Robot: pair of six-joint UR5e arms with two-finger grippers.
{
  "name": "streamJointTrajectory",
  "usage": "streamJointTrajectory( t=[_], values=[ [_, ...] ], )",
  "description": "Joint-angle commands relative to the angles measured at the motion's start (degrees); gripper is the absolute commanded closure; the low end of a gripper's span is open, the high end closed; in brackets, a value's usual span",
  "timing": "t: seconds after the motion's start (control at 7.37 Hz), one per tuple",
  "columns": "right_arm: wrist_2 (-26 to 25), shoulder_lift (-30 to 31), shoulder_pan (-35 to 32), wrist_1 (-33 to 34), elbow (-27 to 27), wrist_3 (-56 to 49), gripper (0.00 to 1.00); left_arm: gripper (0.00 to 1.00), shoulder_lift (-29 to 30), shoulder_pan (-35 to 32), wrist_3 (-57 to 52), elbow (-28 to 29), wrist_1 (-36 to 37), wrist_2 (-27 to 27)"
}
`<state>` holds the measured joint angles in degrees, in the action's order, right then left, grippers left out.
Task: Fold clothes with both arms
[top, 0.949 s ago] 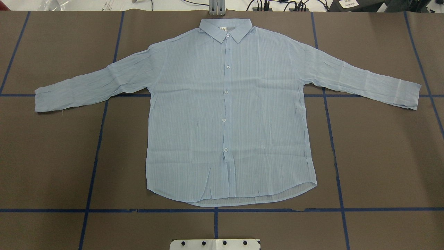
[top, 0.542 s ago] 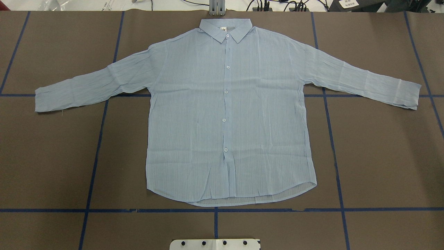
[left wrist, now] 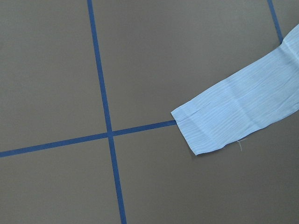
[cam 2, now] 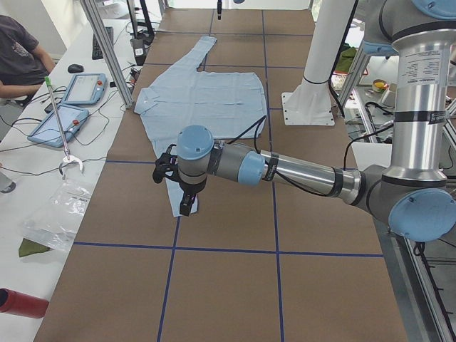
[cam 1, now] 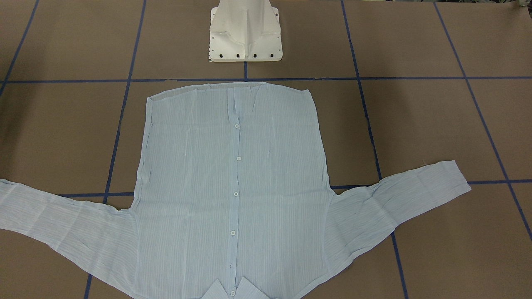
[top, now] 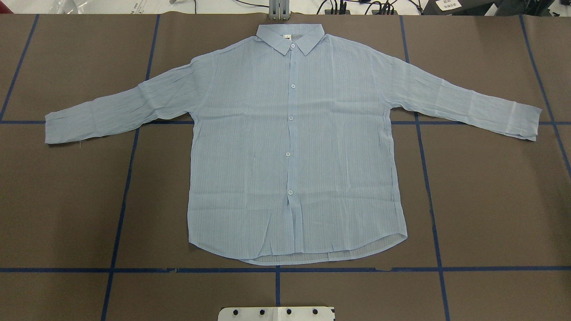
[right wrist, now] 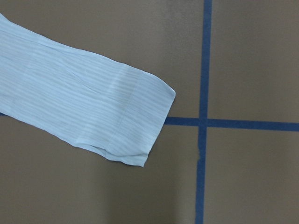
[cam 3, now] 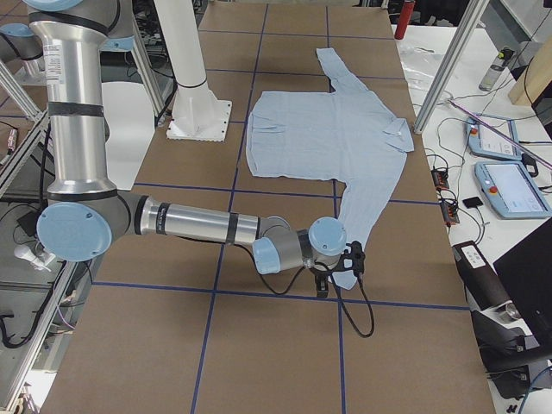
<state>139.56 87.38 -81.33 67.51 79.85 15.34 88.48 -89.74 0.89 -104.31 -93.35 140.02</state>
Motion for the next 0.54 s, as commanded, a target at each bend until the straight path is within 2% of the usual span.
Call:
streamJointTrajectory(
  t=[0.0,0.27,0.41],
  values=[
    [-4.71,-4.75,5.63,-1.84,-5.21,3.46,0.00,0.00,-0.32,0.00,-0.19,0.34,-1.39,-0.01],
    [-6.06,-5.20,6.35,-9.20,-10.83,3.47,0.01,0.00,-0.24,0.00,-0.10,0.43,-1.66,0.08],
    [-6.06,-6.07,7.49,-9.15,-11.55,3.47,0.01,0.00,-0.15,0.00,-0.01,0.43,-1.75,0.17]
  ],
)
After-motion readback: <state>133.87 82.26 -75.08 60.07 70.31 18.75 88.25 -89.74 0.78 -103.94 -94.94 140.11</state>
